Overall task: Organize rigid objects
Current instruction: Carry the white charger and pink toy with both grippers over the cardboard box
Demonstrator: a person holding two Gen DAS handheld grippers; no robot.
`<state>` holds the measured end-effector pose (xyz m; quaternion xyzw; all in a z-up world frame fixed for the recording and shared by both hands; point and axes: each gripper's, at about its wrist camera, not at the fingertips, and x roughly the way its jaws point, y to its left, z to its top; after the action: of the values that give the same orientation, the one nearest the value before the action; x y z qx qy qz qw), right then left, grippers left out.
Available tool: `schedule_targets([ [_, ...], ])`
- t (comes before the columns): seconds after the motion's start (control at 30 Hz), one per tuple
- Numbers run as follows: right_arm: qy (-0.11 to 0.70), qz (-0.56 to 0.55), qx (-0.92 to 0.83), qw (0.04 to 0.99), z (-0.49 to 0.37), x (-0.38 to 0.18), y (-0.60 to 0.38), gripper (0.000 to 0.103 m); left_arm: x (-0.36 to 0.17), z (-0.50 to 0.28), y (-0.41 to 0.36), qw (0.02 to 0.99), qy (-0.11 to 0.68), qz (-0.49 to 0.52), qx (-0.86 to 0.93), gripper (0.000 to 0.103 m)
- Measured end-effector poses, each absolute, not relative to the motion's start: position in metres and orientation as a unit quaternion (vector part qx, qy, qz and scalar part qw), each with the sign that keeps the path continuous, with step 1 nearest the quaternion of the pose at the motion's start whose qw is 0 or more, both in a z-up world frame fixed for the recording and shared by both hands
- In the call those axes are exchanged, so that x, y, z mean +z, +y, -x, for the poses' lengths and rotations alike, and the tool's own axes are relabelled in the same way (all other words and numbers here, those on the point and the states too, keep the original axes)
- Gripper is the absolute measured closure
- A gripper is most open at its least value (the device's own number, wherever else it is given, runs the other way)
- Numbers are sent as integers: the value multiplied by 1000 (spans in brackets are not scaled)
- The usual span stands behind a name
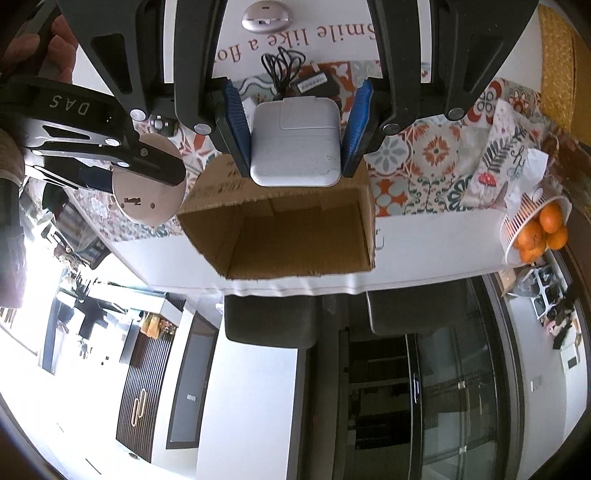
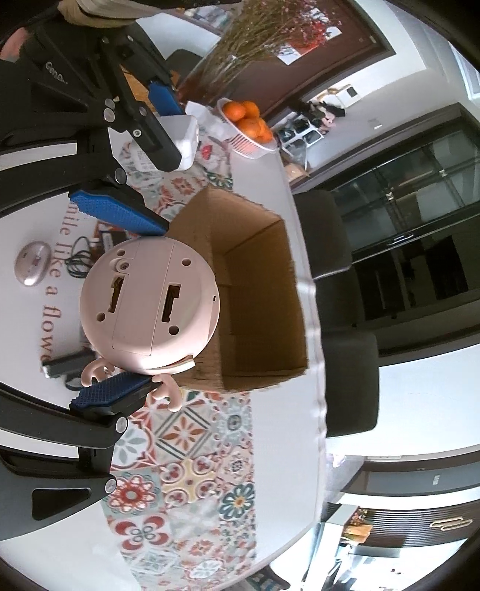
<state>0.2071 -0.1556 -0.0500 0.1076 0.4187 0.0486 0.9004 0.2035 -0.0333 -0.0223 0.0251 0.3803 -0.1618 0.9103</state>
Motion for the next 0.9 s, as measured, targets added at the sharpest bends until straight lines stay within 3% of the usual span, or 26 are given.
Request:
schedule_targets([
  [0.9, 432, -73, 40, 898, -292, -19, -164, 31, -5, -294, -51, 899, 409, -36, -155, 56],
])
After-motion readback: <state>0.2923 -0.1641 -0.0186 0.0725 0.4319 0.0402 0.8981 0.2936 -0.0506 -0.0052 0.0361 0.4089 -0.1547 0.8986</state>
